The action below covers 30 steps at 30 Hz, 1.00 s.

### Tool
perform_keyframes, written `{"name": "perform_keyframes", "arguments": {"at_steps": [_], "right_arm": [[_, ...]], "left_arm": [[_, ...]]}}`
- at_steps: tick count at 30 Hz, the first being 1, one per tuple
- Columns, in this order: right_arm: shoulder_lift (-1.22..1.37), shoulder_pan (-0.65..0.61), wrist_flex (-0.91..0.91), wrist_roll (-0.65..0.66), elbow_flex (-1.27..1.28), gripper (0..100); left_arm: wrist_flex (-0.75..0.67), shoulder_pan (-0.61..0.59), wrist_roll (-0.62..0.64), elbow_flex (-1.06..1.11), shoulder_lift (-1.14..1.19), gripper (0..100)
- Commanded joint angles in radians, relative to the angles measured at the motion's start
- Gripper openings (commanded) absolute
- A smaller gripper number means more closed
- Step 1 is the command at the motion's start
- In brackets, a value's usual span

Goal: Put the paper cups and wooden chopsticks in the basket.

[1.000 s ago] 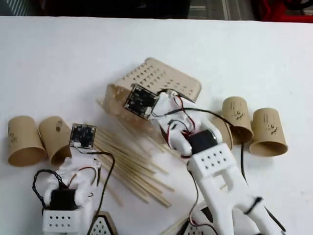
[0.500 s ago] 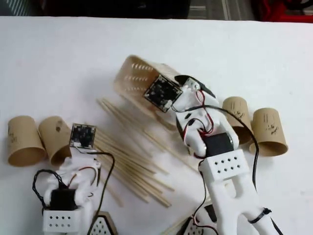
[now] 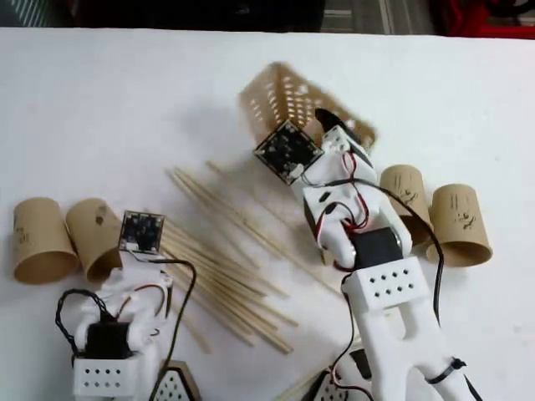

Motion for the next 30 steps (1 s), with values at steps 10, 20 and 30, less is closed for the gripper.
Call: {"name": "perform_keyframes", "arguments": {"at_steps": [10,20,30], "right_arm": [[-0.022,-0.031,0.148,-0.146,-0.278,15.5],[0.401,-0.054,0.562,-0.278,-0.793,28.6],[0.855,-0.062,0.878,-0.273,-1.358,28.9]], "left_arm": [[0.005,-0.005,-0.009,-0.005,-0.007,3],[0.005,-0.005,-0.009,-0.005,-0.007,3],[0.005,-0.005,-0.009,-0.005,-0.007,3]]}}
